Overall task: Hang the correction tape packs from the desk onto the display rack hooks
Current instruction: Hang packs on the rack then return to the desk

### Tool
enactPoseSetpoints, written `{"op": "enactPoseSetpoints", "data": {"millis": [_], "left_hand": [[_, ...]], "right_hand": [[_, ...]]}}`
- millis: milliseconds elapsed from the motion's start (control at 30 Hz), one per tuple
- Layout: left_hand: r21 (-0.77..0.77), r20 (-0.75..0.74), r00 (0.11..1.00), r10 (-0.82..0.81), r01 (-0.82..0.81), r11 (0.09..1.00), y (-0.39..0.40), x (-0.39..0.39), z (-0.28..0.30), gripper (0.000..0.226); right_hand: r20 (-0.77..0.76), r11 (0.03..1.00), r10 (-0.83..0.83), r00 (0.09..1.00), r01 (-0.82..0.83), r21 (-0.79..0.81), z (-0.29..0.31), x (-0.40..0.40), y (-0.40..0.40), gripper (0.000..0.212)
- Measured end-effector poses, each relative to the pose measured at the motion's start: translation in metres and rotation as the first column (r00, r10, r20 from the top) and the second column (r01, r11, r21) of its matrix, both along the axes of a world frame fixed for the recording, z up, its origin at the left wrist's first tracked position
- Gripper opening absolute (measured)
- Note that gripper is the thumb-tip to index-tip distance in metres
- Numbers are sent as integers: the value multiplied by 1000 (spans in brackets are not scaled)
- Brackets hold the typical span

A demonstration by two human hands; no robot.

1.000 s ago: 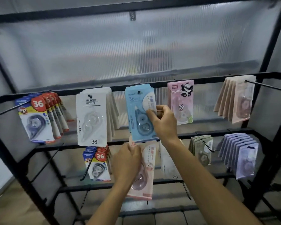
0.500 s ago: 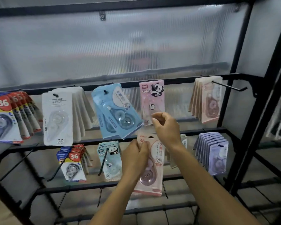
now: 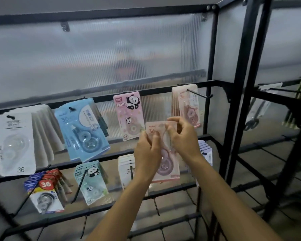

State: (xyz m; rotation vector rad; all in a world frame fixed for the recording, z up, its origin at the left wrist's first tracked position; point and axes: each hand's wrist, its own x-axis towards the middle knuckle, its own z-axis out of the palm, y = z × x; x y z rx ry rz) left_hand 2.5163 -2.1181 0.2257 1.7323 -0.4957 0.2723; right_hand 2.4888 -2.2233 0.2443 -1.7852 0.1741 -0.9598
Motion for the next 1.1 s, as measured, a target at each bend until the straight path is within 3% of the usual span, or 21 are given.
{"op": "enactPoseSetpoints", "data": {"millis": [233,367,667,933,1100], "left_hand": [[-88,161,954,-254,271,959,-39,-17,21,12],[-82,199,900,-387,409,909,-57,-27,24,24],[5,265,886,-380,393,919,-85,-26,27,14],[-2,247,908,-337,348,937,-97,-13,18,6],[42,206,939,-275,273,961,-102,4,11,14]], "right_hand": [[244,993,-109,964,96,65,24,-33,-31,21],[342,984,-159,926,120,133,35,-48,-51,14],[308,963,-256,916,213,168,50,-46,-84,13],[272,977,-209,939,189,98,46,-29,-97,14],[198,983,-173,965,157,94,40,-8,-106,19]]}}
